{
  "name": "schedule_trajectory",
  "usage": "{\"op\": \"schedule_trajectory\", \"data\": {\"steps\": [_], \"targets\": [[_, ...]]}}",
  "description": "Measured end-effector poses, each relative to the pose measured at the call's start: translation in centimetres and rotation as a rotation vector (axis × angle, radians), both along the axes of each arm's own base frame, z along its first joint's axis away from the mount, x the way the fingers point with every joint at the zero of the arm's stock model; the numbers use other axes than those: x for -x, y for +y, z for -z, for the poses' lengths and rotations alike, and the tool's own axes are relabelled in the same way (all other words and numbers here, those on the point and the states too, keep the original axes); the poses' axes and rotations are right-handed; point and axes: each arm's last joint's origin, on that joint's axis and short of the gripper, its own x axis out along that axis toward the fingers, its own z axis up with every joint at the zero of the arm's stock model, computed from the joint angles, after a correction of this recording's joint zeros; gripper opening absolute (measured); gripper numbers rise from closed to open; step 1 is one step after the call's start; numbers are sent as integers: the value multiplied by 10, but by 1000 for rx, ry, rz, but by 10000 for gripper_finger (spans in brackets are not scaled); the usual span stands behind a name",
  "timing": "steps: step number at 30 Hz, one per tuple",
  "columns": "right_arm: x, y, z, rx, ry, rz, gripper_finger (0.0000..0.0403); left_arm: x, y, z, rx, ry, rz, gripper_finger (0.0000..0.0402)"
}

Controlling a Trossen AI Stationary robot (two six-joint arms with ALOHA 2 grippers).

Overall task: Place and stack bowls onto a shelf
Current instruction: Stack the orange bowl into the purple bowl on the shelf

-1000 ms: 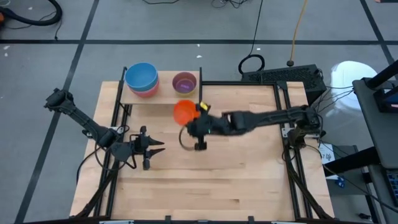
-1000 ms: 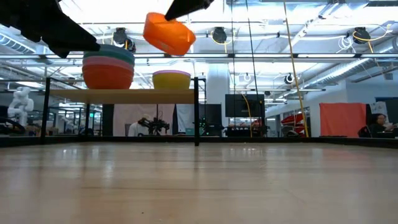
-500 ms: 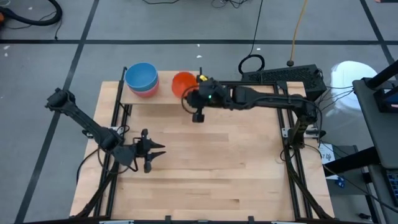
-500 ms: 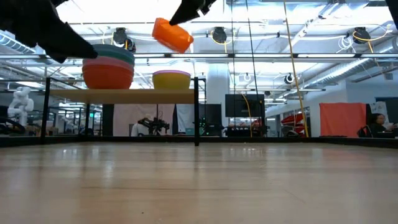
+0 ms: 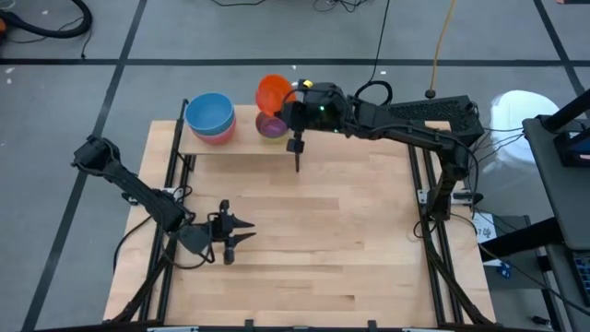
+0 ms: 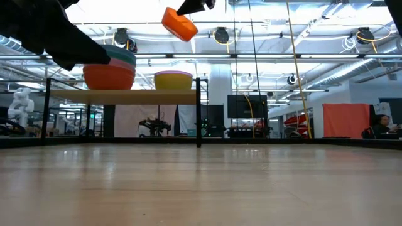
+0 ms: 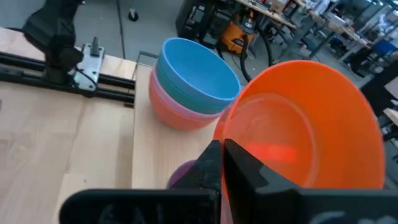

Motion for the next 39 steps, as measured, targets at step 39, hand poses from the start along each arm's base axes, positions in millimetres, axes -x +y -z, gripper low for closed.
{"op": "schedule_trajectory", "data": {"steps": [39], "targets": [[-37,-35,85,-193,236,44,0,-4,-3,-4,-47,-44,30,115]]}}
